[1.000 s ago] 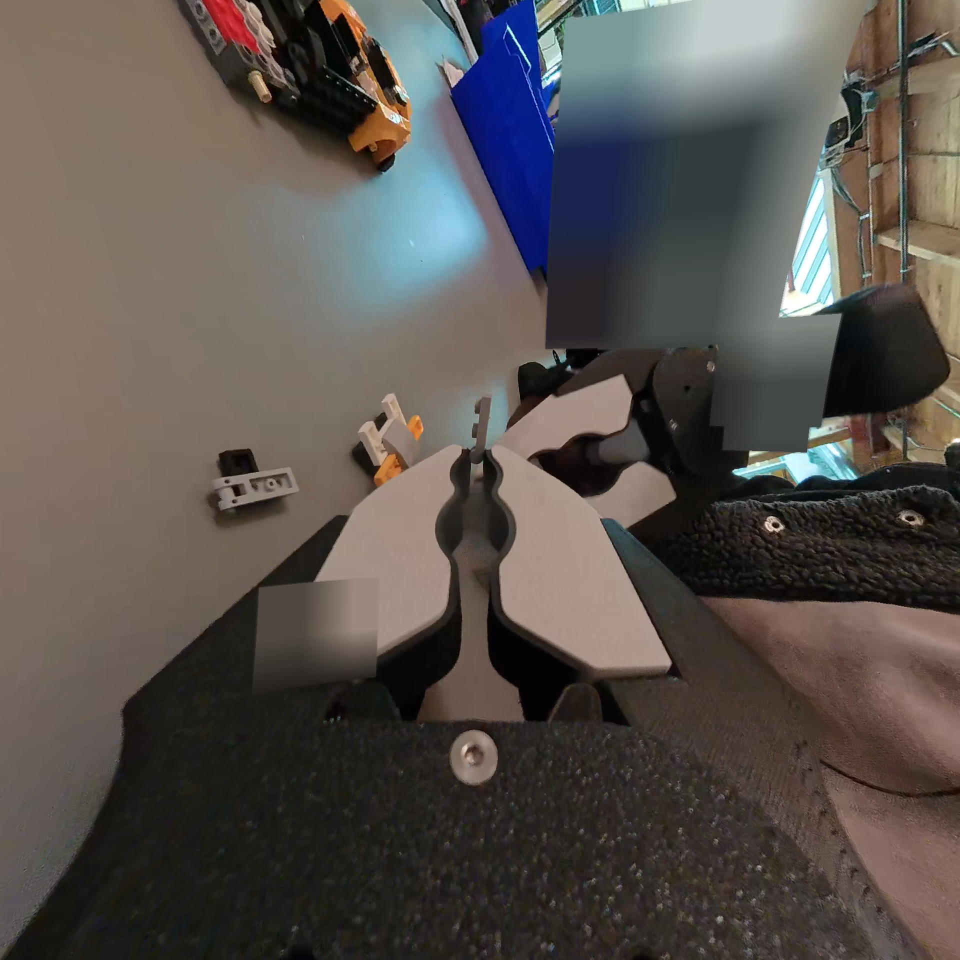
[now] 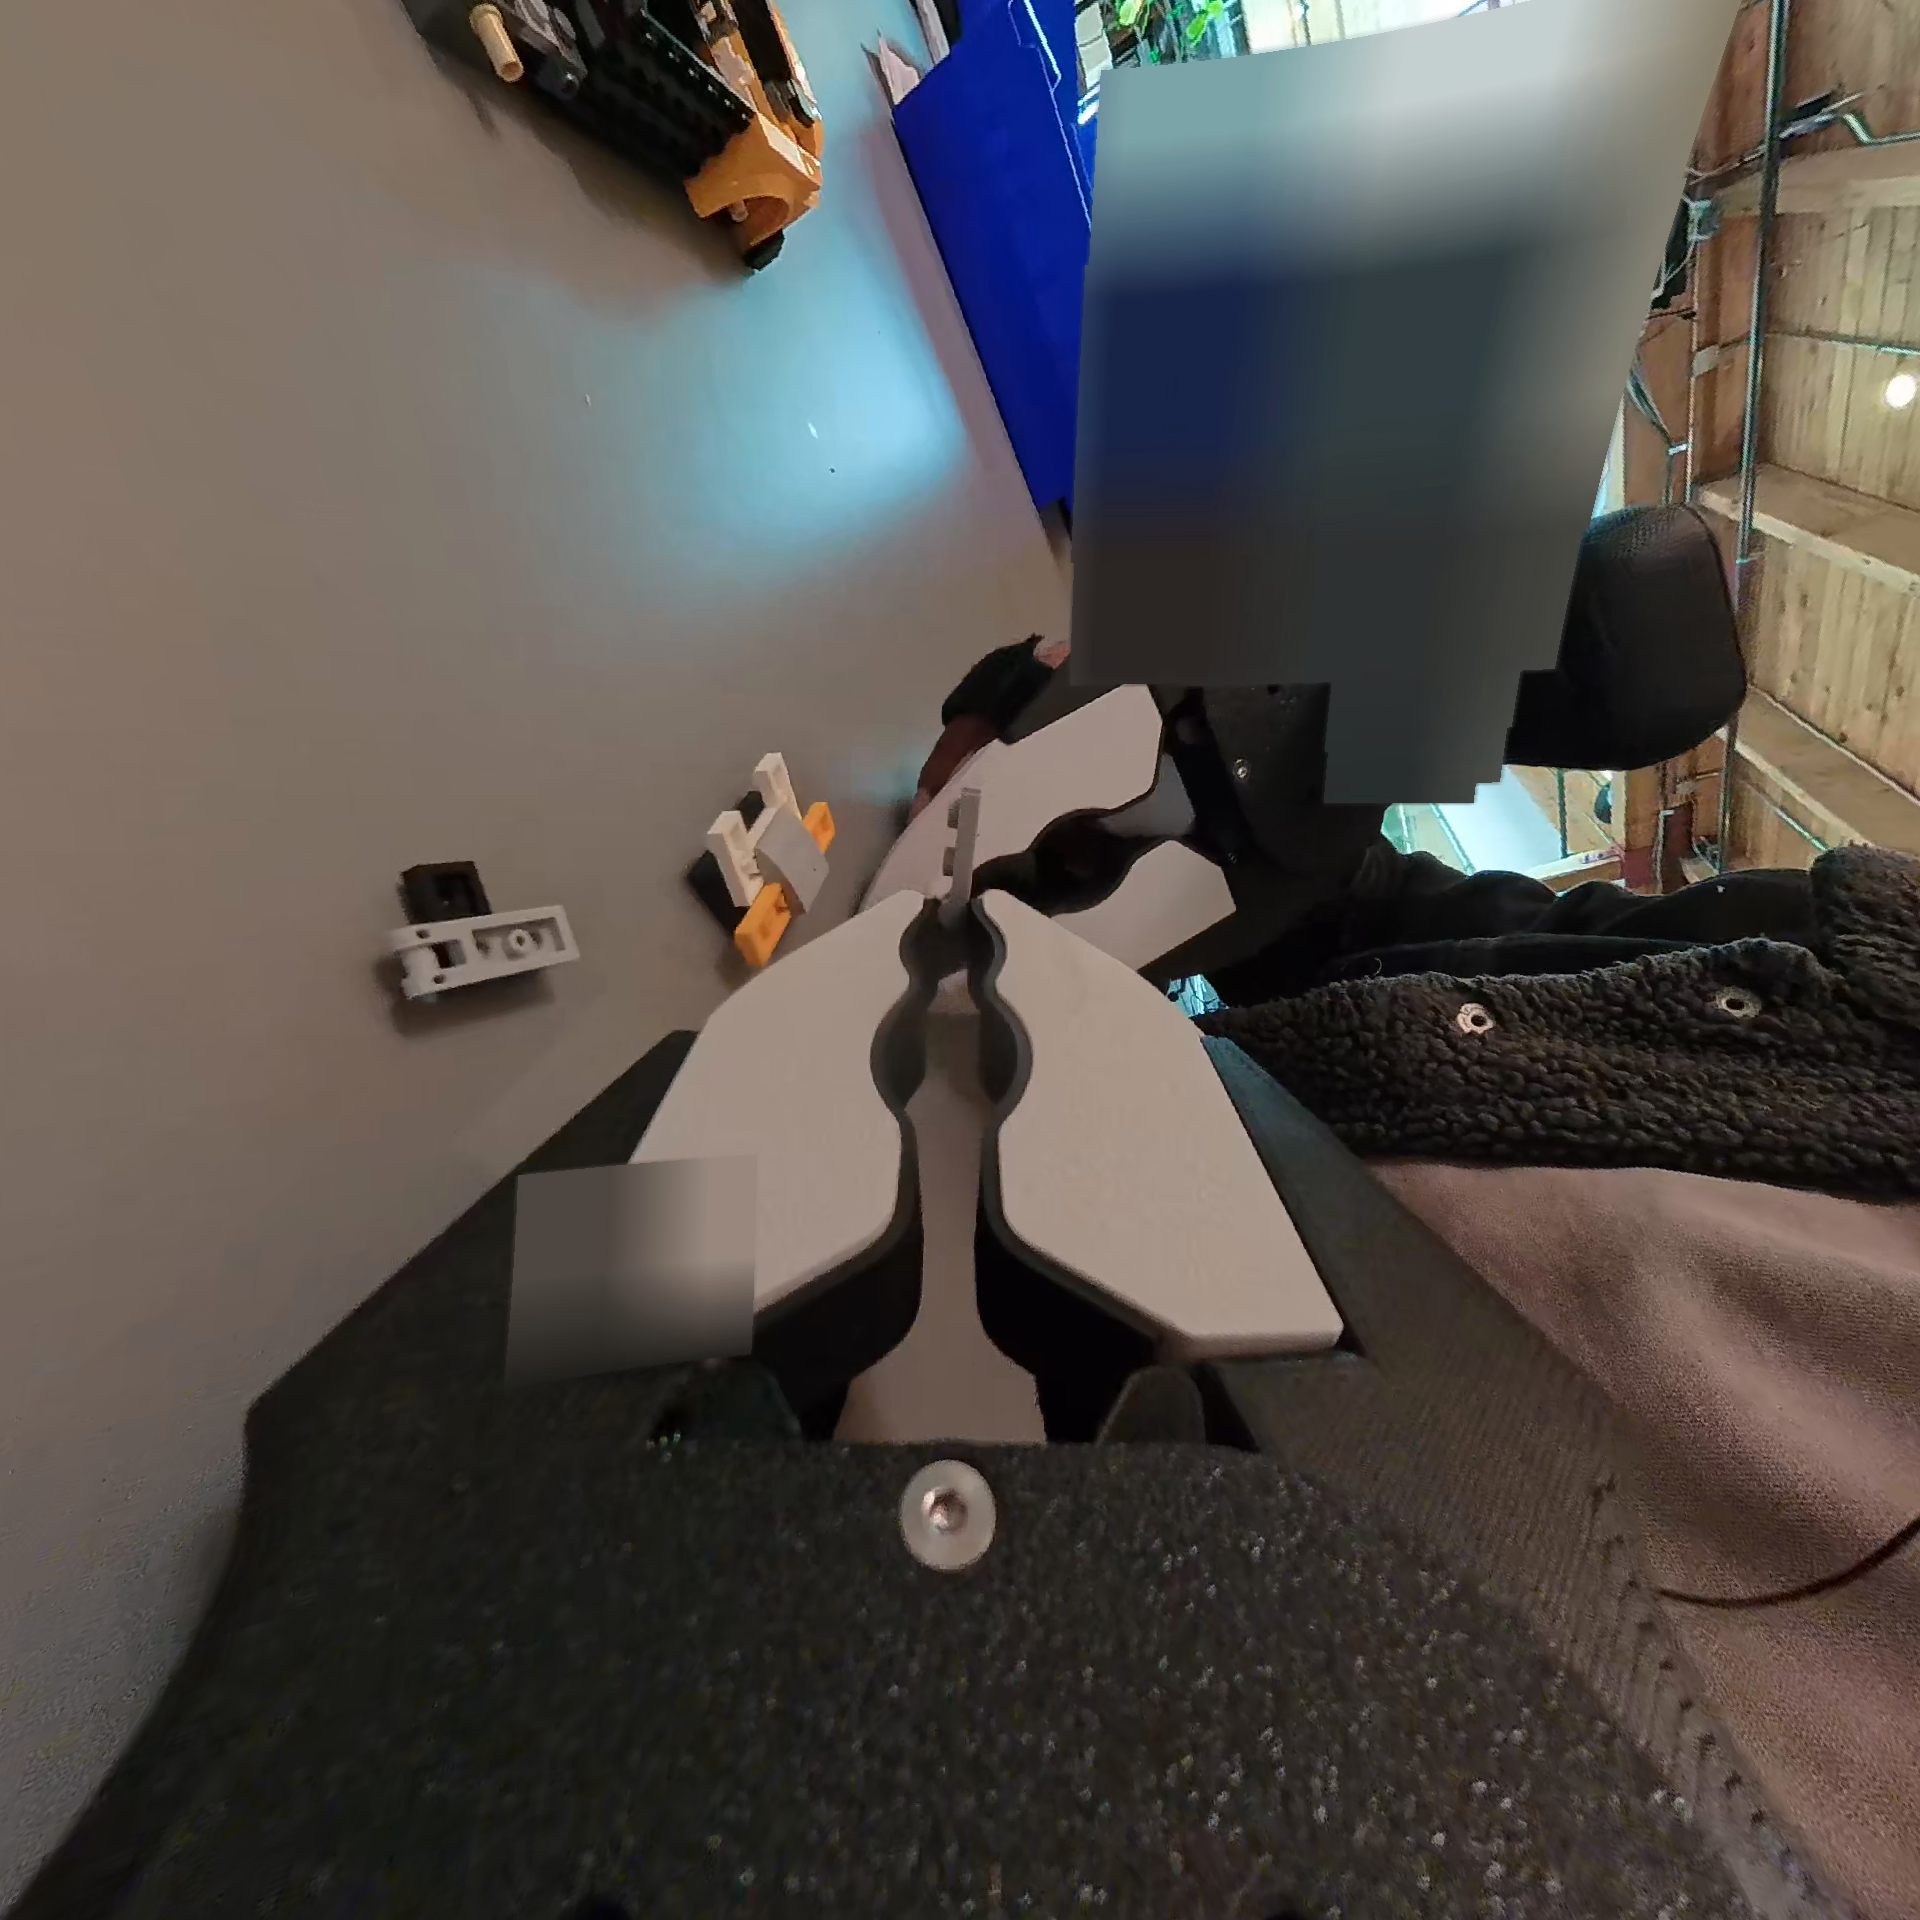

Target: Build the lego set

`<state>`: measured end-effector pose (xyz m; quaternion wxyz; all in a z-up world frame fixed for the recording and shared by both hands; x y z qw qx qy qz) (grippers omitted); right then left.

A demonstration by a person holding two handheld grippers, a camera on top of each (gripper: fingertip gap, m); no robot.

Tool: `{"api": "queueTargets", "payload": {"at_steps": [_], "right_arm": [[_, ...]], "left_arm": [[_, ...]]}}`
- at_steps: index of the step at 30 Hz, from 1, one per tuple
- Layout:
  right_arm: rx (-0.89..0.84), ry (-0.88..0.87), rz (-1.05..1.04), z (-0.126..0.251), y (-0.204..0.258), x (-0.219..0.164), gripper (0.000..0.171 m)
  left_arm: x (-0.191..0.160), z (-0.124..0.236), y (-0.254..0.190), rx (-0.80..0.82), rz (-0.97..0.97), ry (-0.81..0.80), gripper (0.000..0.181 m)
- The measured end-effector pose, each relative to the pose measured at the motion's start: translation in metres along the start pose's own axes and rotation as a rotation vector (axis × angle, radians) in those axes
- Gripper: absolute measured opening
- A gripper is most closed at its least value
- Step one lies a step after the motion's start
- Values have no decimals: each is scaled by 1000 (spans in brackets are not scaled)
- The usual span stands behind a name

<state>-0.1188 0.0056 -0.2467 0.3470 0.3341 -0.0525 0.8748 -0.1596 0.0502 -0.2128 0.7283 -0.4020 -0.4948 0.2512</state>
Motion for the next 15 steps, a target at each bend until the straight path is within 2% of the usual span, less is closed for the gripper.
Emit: {"api": "queueTargets", "payload": {"at_steps": [1, 3, 7, 11, 15], "right_arm": [[-6, -9, 6, -1, 1, 2, 15], [-21, -10, 24, -3, 1, 3, 8], [-80, -48, 45, -1, -4, 5, 8], [-159, -175, 85, 15, -10, 25, 8], [-248, -224, 176, 24, -14, 40, 8]], "left_arm": [[0, 0, 0, 0, 1, 0, 4], [0, 0, 0, -3, 3, 0, 4], [-1, 0, -2, -13, 10, 2, 4], [-1, -1, -3, -25, 15, 1, 4], [-2, -3, -7, -51, 29, -3, 4]]}}
Point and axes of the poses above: each gripper's, where its closed fingertips meet, z back along the fingers, x out of its top, y = z × x across the jaws, the point moved 2 cm from there along z, back along the fingers, and after that the axes turned 6 degrees about -z, right-handed, at the moved point
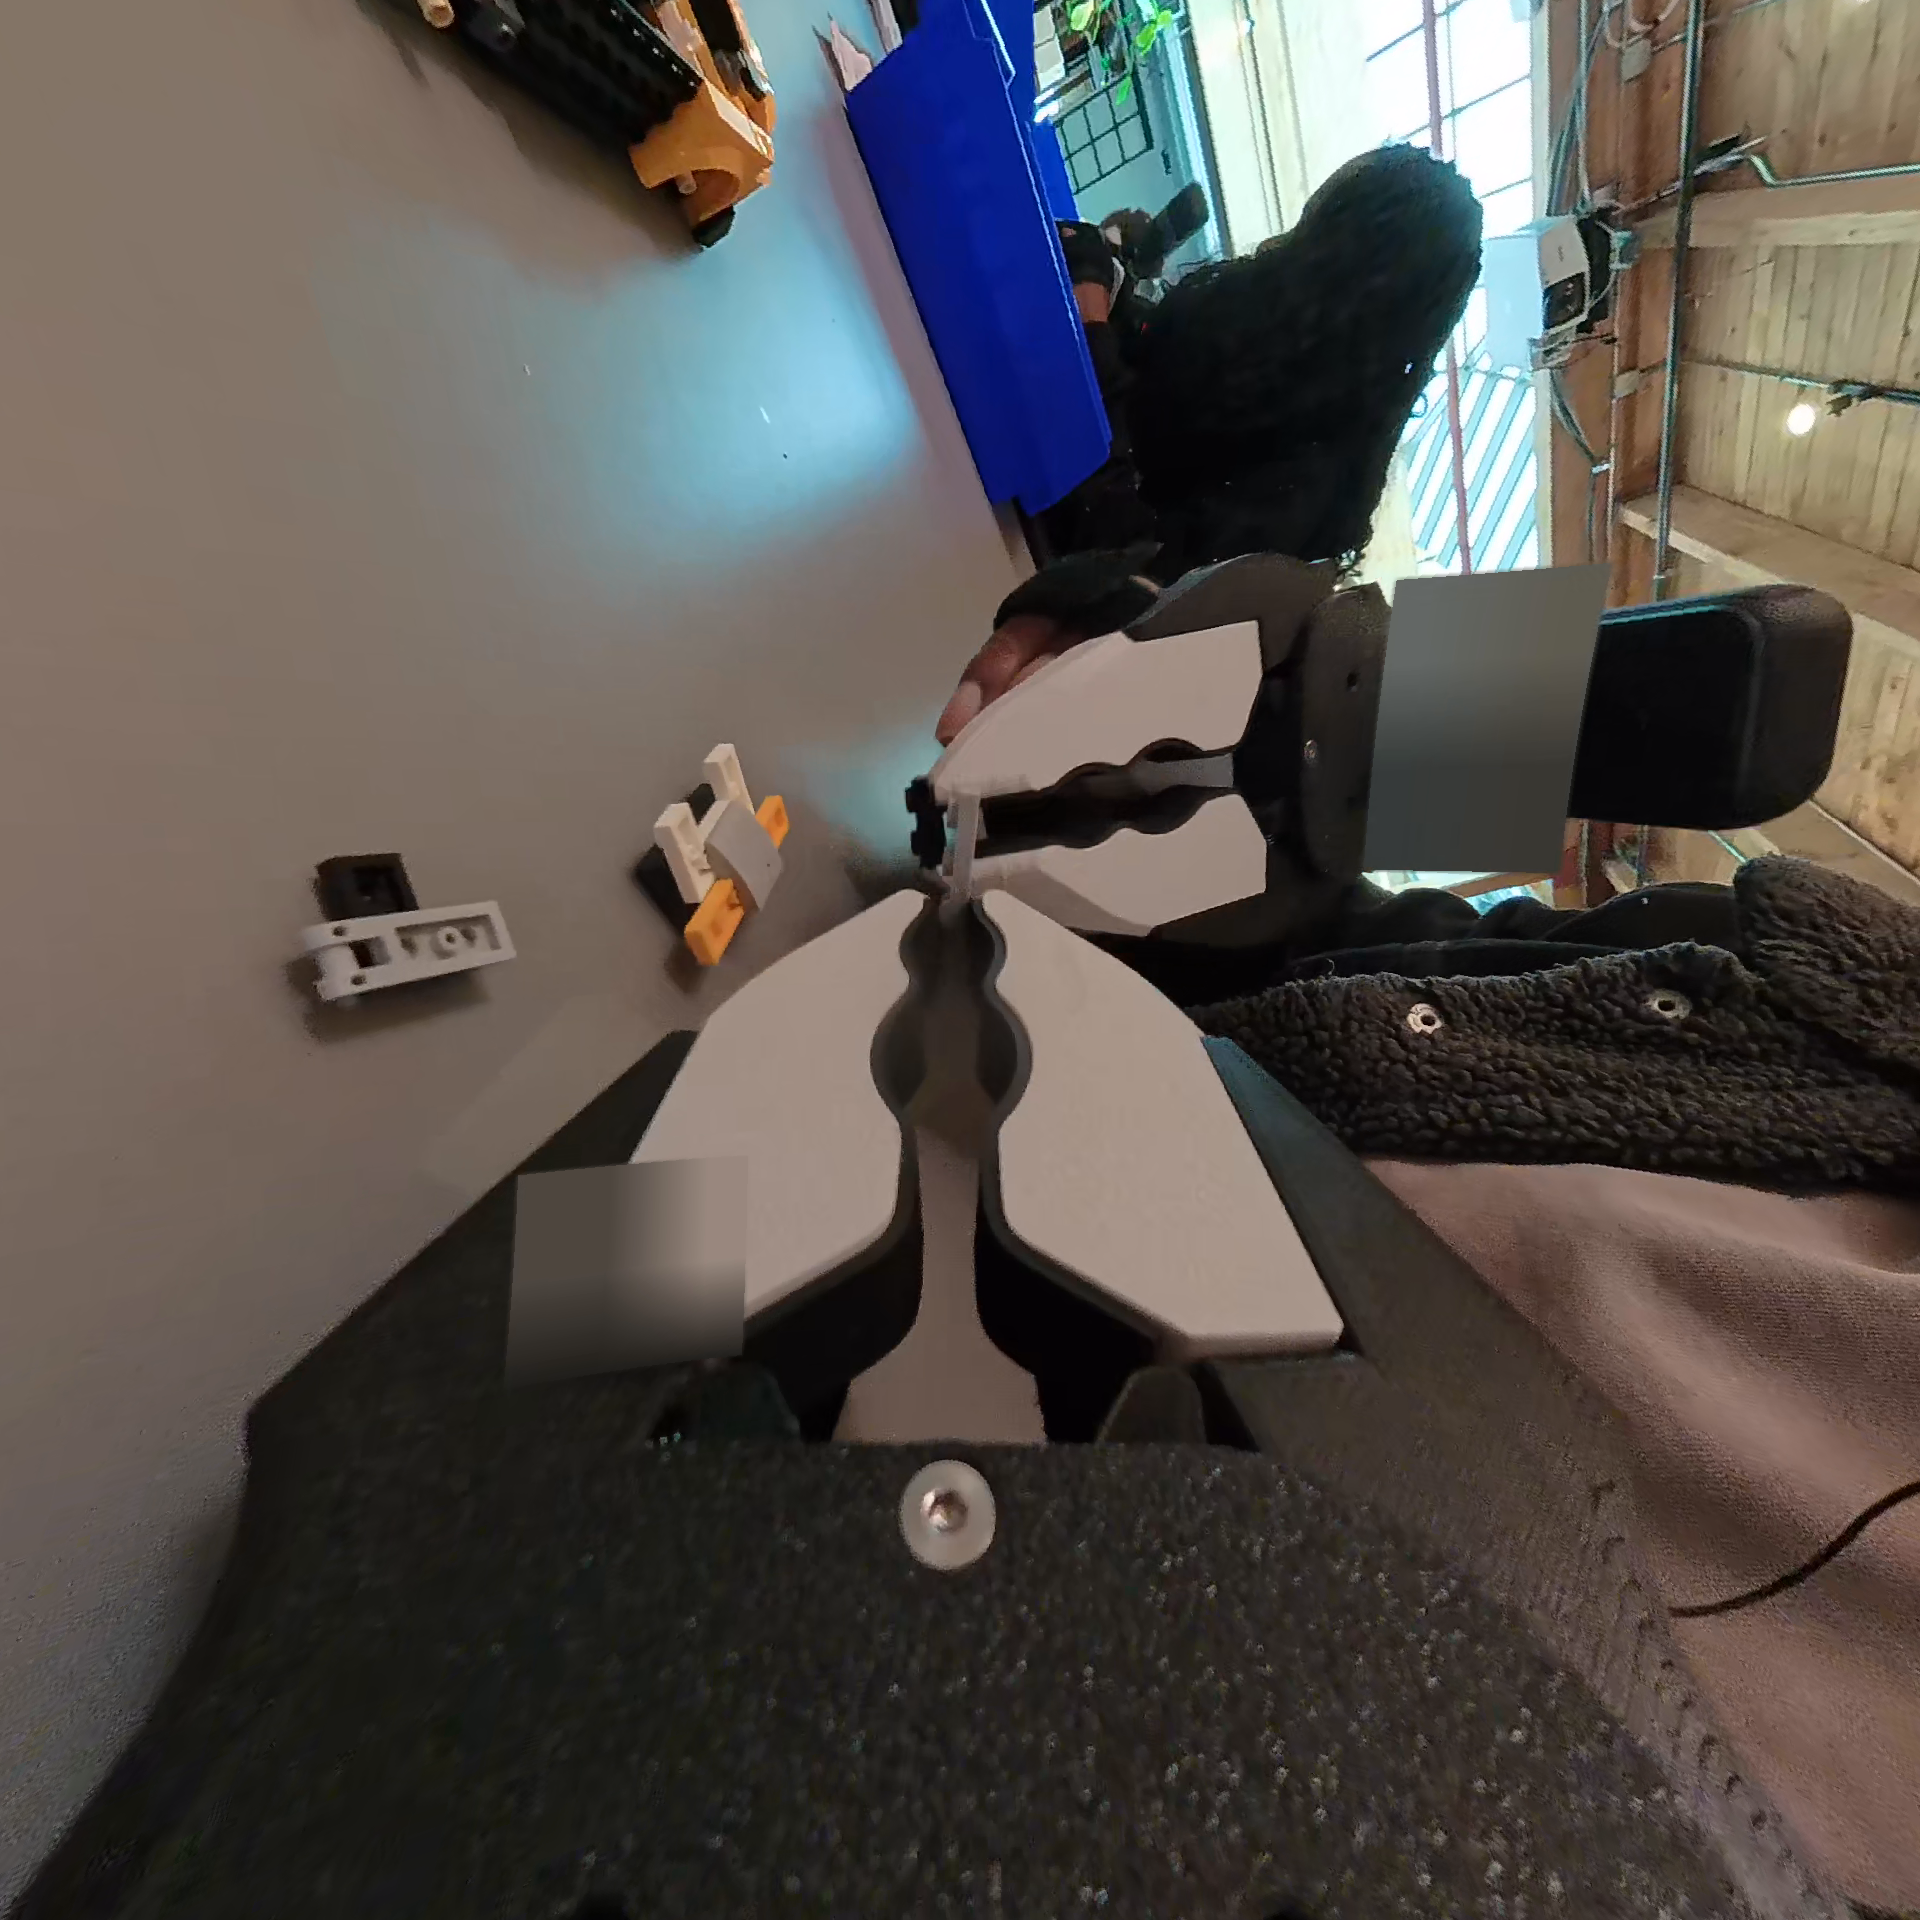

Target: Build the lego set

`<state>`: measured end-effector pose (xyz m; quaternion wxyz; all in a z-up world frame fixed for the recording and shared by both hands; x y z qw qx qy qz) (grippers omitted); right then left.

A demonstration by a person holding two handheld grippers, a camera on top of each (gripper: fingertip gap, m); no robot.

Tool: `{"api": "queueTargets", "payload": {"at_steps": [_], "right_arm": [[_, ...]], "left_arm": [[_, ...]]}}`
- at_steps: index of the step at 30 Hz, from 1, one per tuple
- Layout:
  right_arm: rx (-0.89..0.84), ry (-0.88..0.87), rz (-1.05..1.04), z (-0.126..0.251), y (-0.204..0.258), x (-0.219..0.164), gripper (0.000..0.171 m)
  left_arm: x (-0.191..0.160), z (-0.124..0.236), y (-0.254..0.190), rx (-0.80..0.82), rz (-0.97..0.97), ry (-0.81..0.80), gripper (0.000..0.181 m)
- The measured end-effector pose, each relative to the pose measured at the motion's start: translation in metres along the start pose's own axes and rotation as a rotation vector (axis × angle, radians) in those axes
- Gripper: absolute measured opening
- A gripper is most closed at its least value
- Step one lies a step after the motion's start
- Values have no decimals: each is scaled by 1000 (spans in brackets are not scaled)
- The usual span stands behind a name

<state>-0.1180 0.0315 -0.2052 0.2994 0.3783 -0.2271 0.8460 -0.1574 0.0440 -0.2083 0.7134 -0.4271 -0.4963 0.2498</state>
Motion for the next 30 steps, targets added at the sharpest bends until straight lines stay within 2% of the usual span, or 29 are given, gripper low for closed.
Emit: {"api": "queueTargets", "payload": {"at_steps": [16, 30], "right_arm": [[-57, -71, 169, 1, 7, 14, 8], [39, -89, 3, -1, 3, 6, 8]], "left_arm": [[0, -3, -9, -60, 29, -13, 4], [2, -1, -7, -55, 55, -25, 11]]}}
Point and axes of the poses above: each gripper's, where its closed fingertips meet, z back along the fingers, x out of its top, y = z × x across the jaws, the point moved 2 cm from there along z, back along the fingers, and after that the axes turned 6 degrees about -z, right-handed, at the moved point
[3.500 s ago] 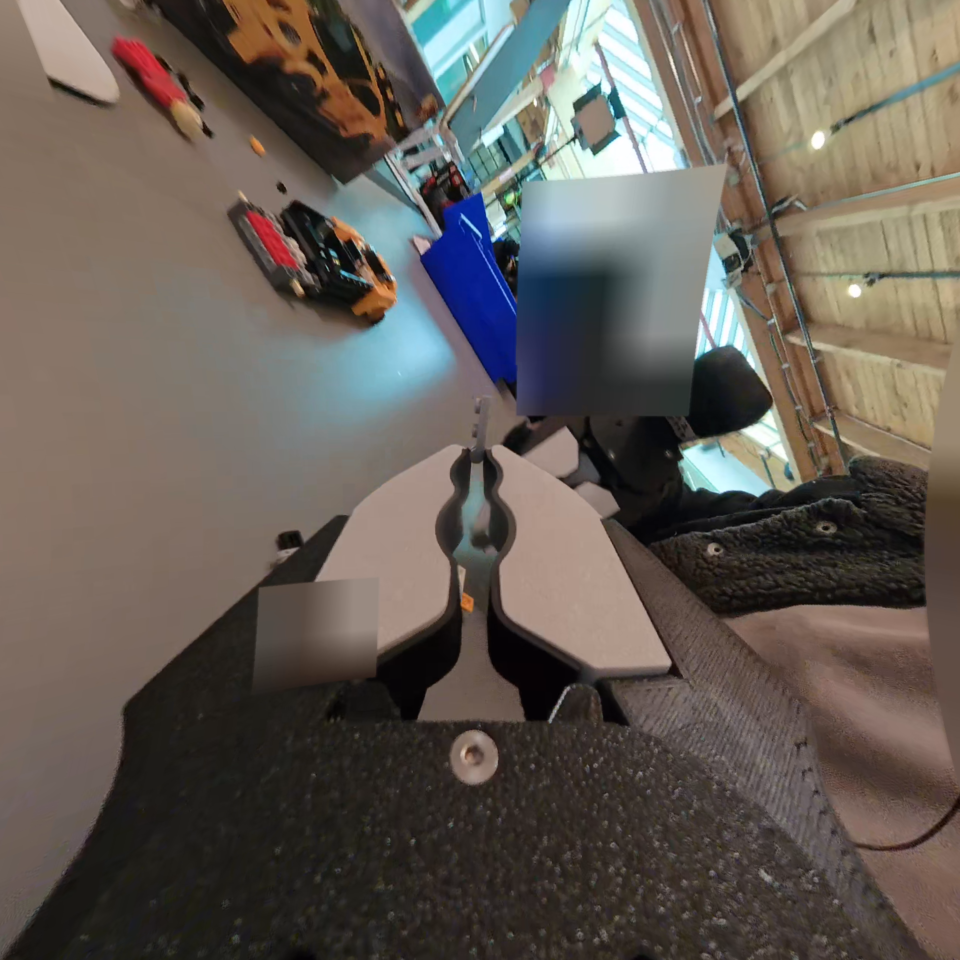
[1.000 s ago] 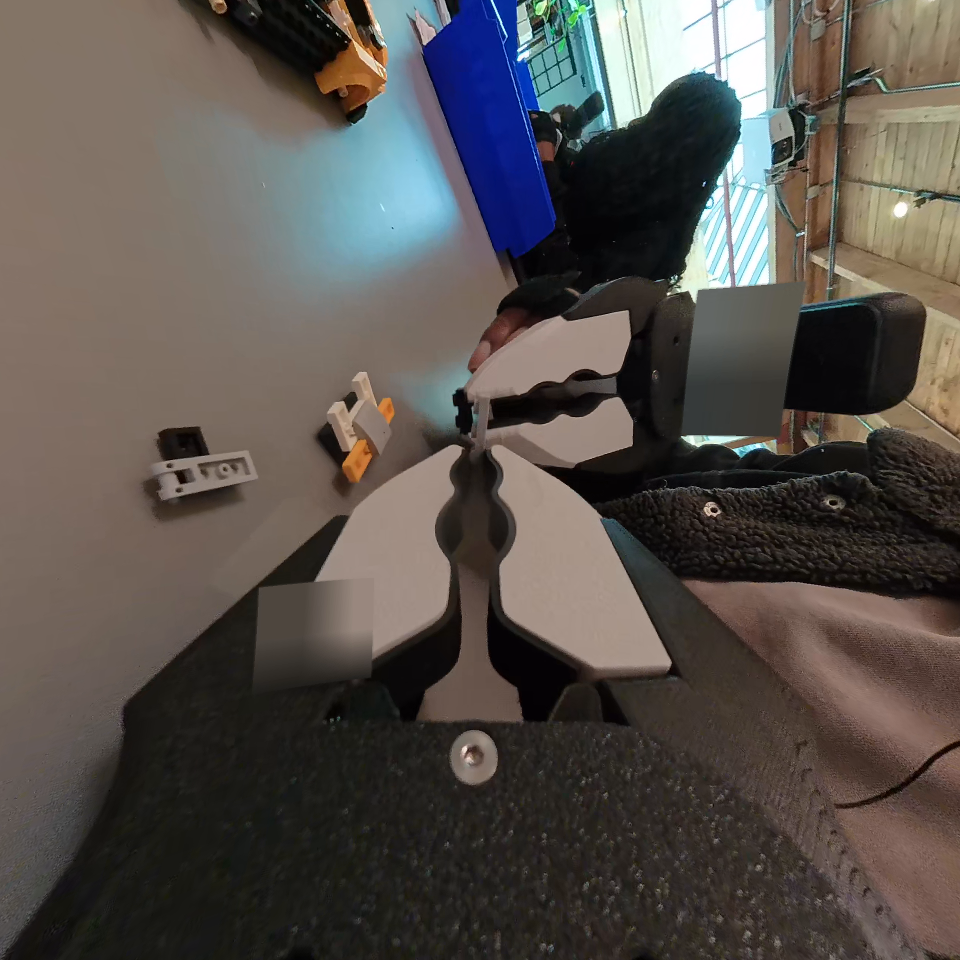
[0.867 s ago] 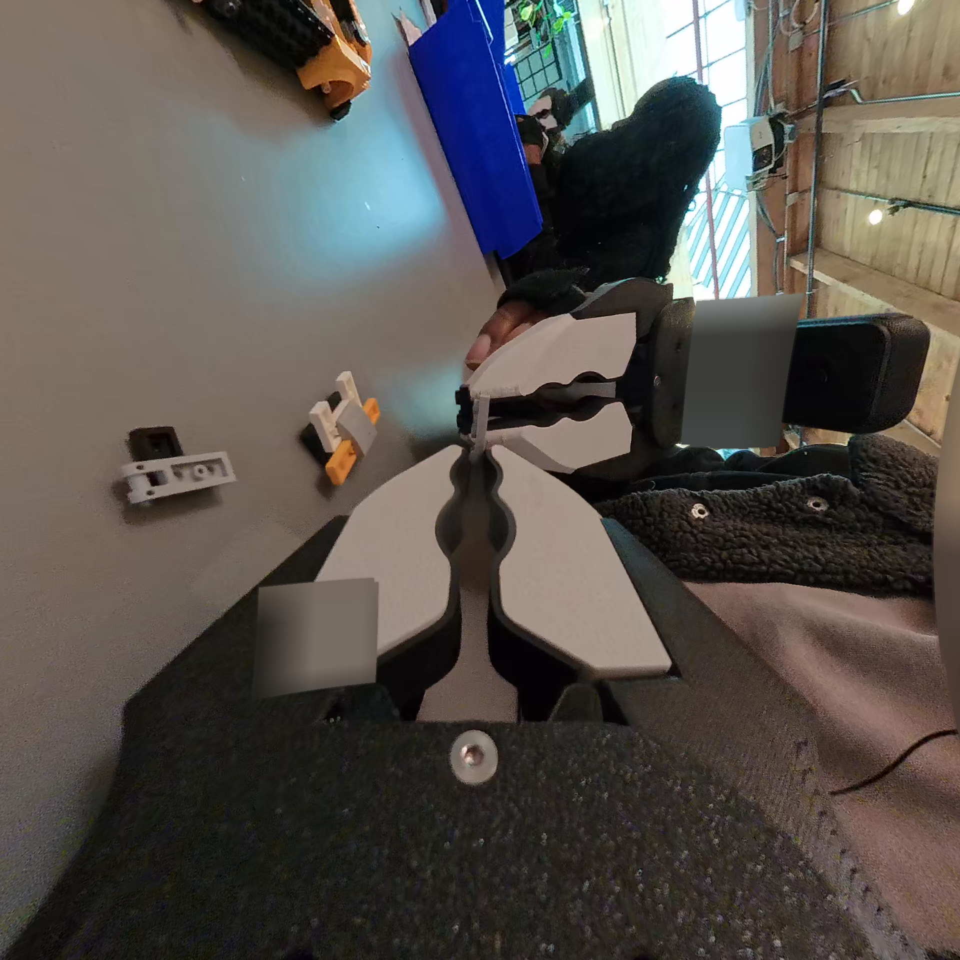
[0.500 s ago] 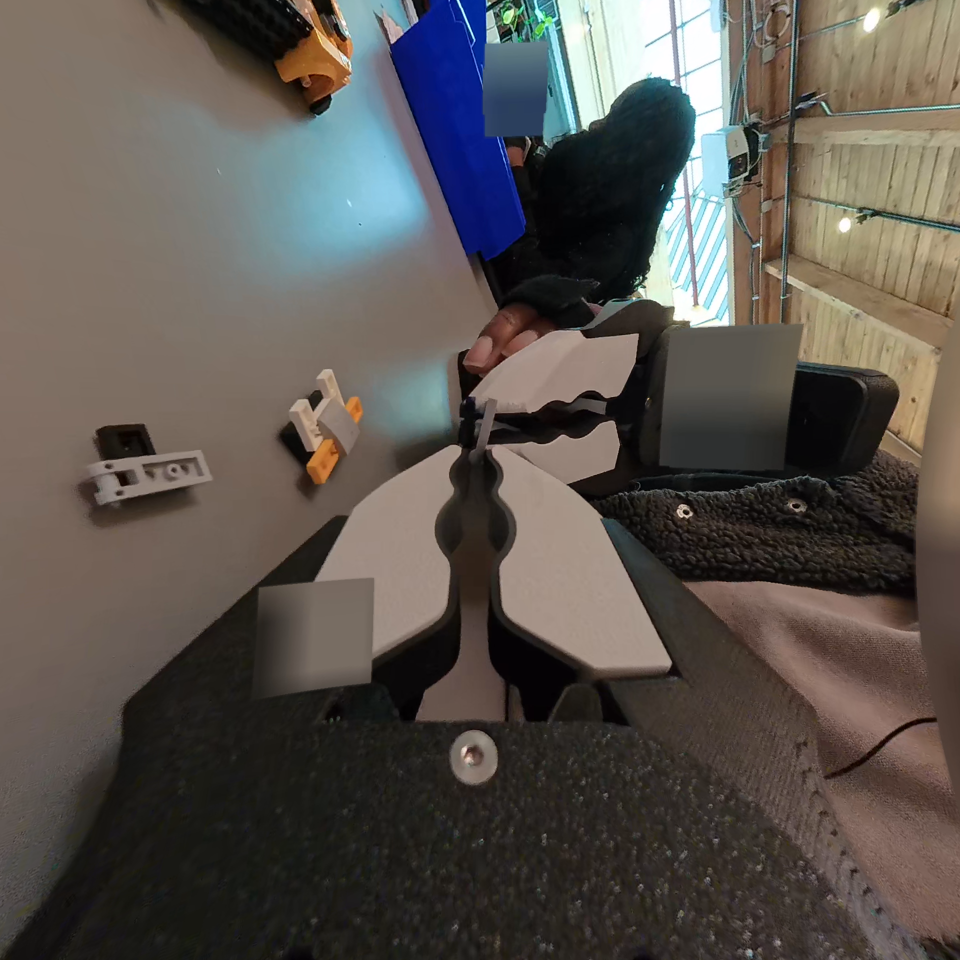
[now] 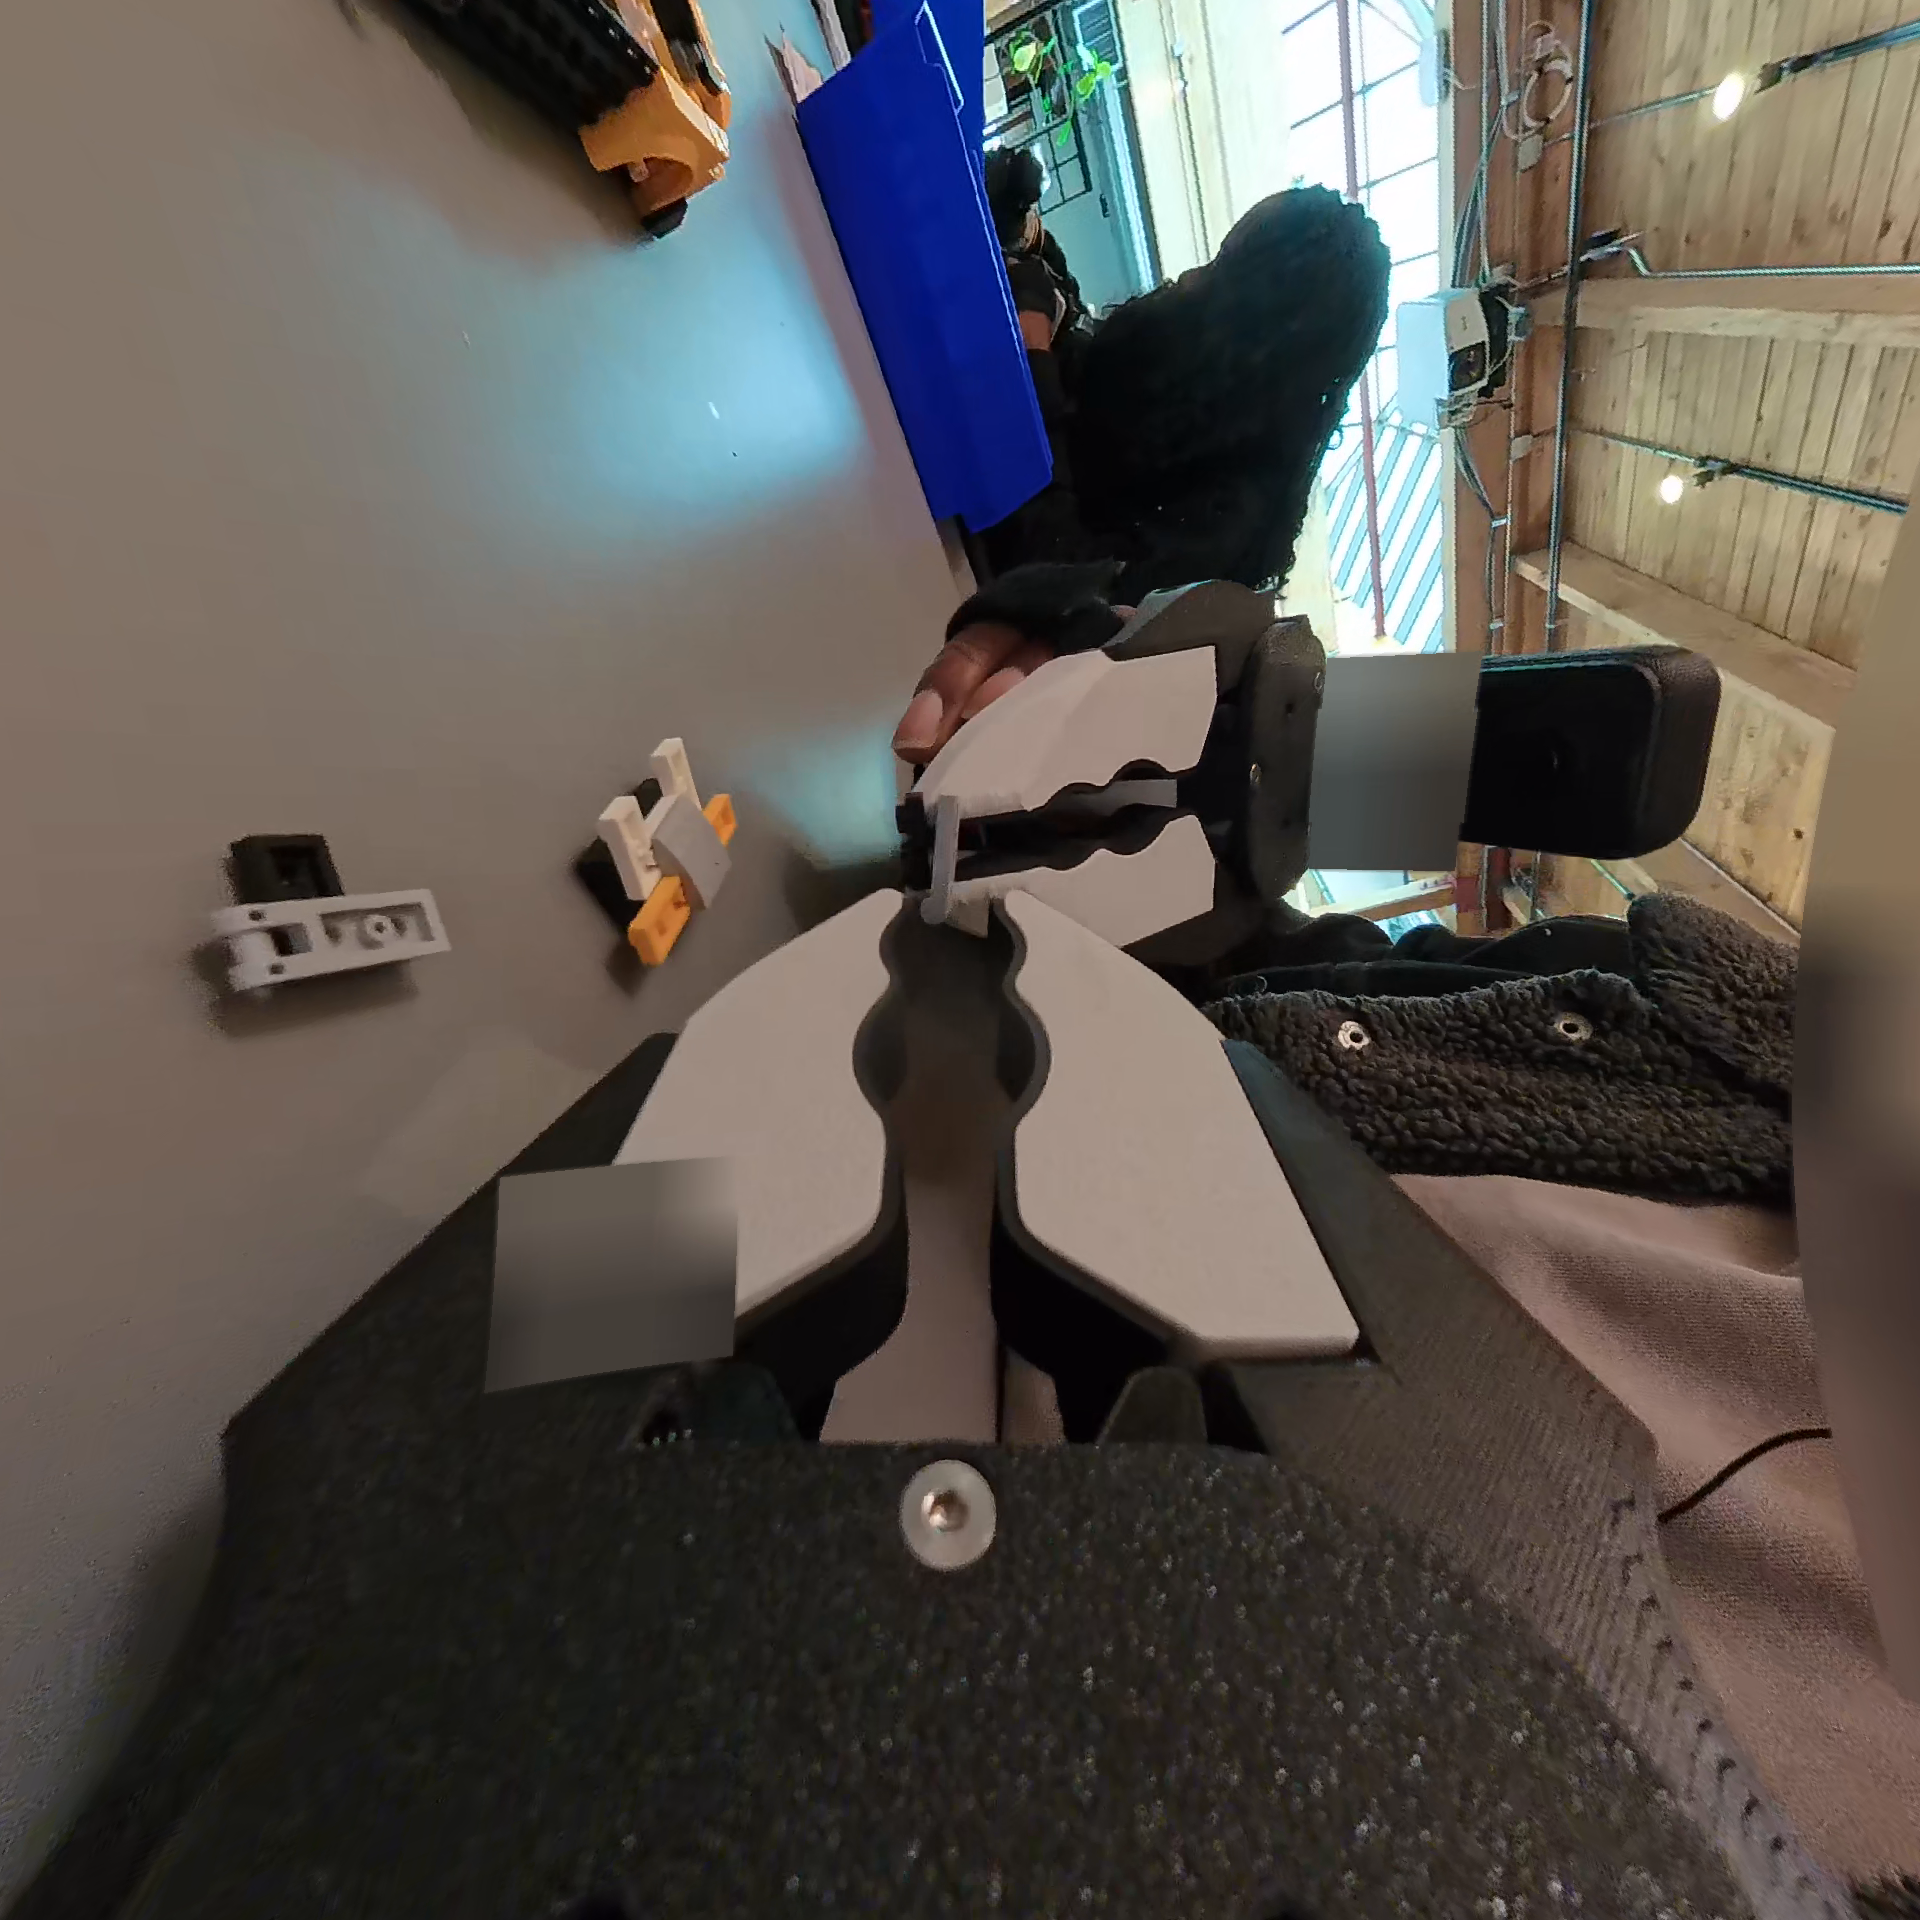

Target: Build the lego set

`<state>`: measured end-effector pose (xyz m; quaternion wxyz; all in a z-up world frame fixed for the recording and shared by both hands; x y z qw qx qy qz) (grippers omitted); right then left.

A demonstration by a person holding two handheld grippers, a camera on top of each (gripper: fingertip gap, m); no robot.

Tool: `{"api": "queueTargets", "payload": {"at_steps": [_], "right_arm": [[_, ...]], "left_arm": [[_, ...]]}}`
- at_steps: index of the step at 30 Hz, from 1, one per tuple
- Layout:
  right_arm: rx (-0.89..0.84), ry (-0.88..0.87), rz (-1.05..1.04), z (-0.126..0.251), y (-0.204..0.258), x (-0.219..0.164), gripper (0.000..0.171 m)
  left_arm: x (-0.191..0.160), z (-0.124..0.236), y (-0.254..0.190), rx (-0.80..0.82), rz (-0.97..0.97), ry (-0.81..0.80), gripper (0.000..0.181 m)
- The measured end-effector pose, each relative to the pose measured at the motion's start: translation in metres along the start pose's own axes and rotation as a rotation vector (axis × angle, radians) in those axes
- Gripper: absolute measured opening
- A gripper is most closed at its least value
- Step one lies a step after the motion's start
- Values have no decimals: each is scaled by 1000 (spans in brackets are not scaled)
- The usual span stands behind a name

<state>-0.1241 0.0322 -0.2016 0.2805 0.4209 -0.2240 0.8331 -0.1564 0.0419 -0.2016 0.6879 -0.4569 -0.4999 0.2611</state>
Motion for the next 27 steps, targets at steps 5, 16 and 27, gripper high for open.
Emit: {"api": "queueTargets", "payload": {"at_steps": [5, 16, 27], "right_arm": [[28, 14, -13, 2, 0, -3, 8], [68, 27, 58, -2, 14, 4, 8], [-39, -65, 151, 3, 10, 17, 8]], "left_arm": [[6, 6, 1, 22, -16, -22, 15], [-2, -1, 2, 48, -78, 31, 28], [4, -1, -11, 13, -182, -5, 9]]}}
Point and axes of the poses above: each gripper's, where its closed fingertips meet, z back along the fingers, x out of its top, y = z × x across the jaws, the point moved 2 cm from there along z, back along the fingers, and after that the axes turned 6 degrees about -z, right-handed, at the moved point
